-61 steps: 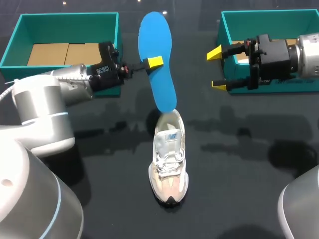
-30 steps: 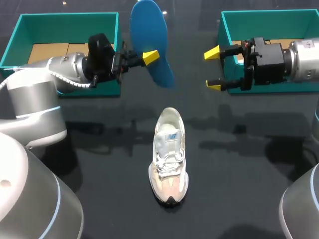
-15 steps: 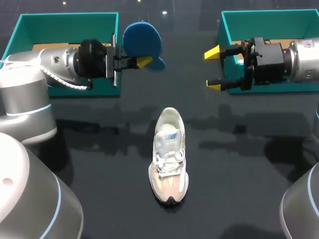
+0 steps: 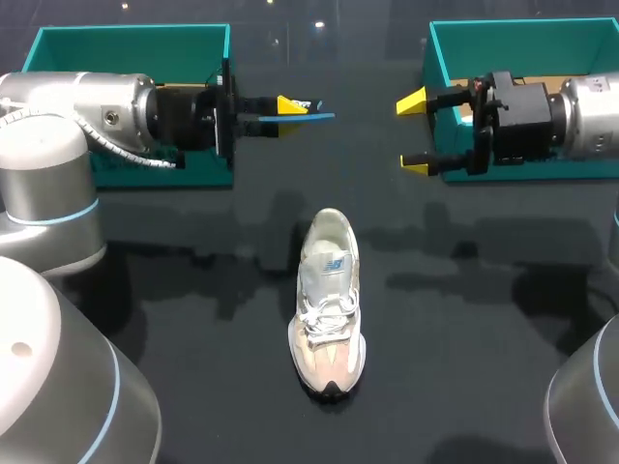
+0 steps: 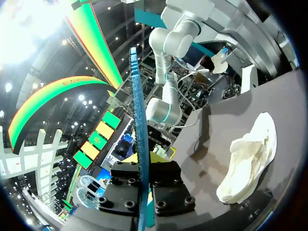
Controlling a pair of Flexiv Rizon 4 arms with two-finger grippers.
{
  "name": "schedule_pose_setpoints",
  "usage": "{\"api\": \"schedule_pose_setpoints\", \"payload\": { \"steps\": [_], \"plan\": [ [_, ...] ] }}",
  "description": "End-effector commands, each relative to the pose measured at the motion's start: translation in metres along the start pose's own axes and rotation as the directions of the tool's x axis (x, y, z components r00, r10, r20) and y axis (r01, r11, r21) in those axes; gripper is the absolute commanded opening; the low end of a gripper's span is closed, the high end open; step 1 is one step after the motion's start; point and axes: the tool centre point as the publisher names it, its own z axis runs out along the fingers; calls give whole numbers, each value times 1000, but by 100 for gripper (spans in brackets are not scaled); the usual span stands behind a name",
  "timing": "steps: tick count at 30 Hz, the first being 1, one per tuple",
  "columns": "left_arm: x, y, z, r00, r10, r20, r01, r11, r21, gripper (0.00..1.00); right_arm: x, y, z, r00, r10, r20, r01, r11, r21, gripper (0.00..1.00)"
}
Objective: Take the shoe out of the shoebox, open the shoe tongue, remove and reinsert the insole, then place the shoe into the shoebox
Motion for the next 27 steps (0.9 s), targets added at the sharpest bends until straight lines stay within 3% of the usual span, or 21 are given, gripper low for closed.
{"api": "schedule_pose_setpoints", "payload": {
  "steps": [1, 7, 11, 13, 16, 24, 27],
  "plan": [
    [-1, -7, 0, 821, 533, -206, -569, 797, -202, 0, -1, -1, 1, 1000, 0, 1, 0, 1000, -2, 100],
    [1, -6, 1, 823, 534, -192, -565, 805, -180, 0, -1, -1, 1, 1000, 0, 1, 0, 1000, -2, 100],
    [4, 2, 4, 770, 597, -223, -635, 748, -193, 0, -1, -1, 1, 1000, 0, 1, 0, 1000, -2, 100],
    [5, 4, 4, 735, 638, -231, -678, 704, -213, 0, -1, -1, 1, 1000, 0, 1, 0, 1000, -2, 100],
    [2, 4, 0, 617, 753, -228, -783, 559, -272, 0, -1, -1, 1, 1000, 0, 1, 0, 1000, -2, 100],
    [2, 4, 0, 617, 753, -228, -783, 559, -272, 0, -1, -1, 1, 1000, 0, 1, 0, 1000, -2, 100],
    [3, 13, 9, 629, 737, -248, -775, 573, -265, 0, -1, -1, 1, 1000, 0, 1, 0, 1000, -2, 100]
  ]
}}
